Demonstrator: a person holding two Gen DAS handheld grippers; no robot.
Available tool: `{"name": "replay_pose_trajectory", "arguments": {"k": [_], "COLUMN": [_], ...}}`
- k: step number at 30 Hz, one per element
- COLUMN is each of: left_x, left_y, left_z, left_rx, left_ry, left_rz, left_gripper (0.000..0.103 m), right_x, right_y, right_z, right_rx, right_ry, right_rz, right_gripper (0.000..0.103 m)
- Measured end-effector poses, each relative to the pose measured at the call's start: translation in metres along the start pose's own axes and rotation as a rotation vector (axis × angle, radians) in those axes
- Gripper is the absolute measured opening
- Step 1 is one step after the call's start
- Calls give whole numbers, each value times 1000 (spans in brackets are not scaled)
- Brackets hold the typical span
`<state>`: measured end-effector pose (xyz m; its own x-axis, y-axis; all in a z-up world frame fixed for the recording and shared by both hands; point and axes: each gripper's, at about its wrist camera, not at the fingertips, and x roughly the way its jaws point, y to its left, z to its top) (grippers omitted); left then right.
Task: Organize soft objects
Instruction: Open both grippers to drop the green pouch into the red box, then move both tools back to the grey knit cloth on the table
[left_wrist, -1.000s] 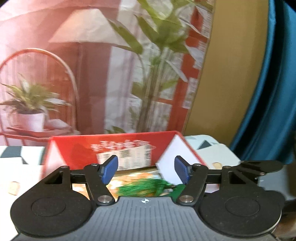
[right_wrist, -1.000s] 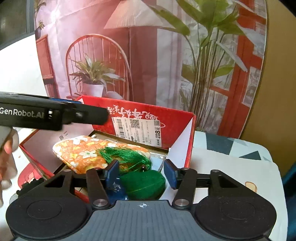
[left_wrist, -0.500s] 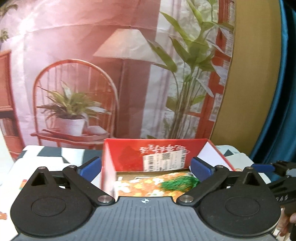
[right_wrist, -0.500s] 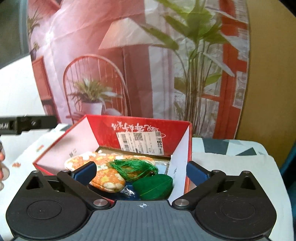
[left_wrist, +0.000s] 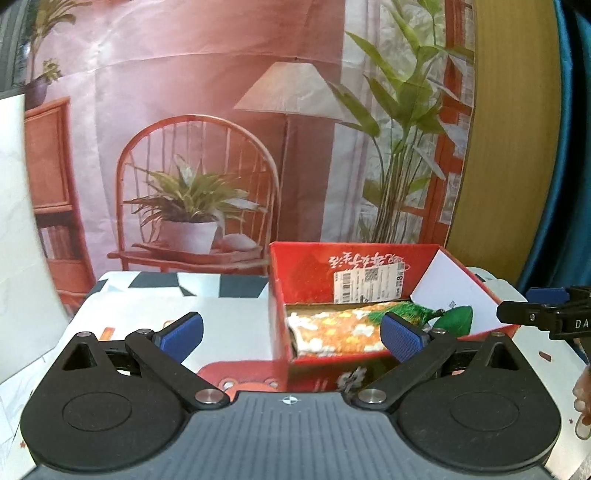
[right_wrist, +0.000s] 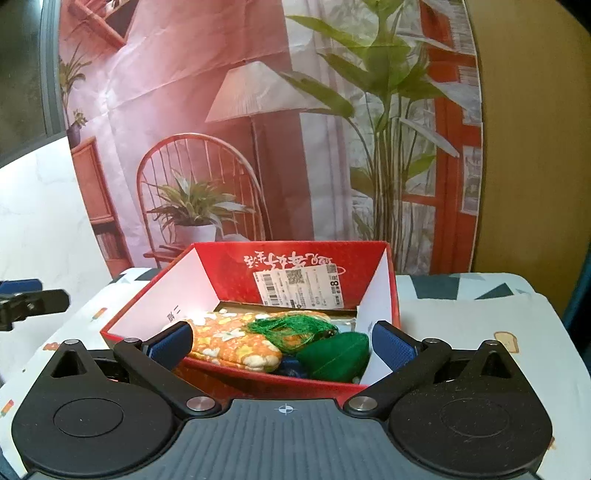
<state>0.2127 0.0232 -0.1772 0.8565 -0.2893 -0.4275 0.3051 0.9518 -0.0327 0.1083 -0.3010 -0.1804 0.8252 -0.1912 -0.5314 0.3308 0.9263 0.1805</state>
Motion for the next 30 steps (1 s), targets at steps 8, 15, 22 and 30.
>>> {"name": "replay_pose_trajectory", "arguments": {"k": [8,15,22,30], "left_x": [-22,-27,-30,-27], "left_y": [7,4,-1,-2], "left_z": [-19,-43,-68,-85], "left_rx": [18,-4,40,-20], "left_ry": [-37,23,46,102], "left_rz": [32,42,104,103], "left_gripper": [103,103,103,103], "right_x": [-7,-23,-35,-41], "right_y": [13,24,28,24], "right_z": [-18,-35,-57,-88], "right_rx": [-43,-43,-14,11], "right_ry": [13,-3,-9,8], "right_rz": [-20,-37,-13,-12], "right_gripper": [103,103,103,103]}}
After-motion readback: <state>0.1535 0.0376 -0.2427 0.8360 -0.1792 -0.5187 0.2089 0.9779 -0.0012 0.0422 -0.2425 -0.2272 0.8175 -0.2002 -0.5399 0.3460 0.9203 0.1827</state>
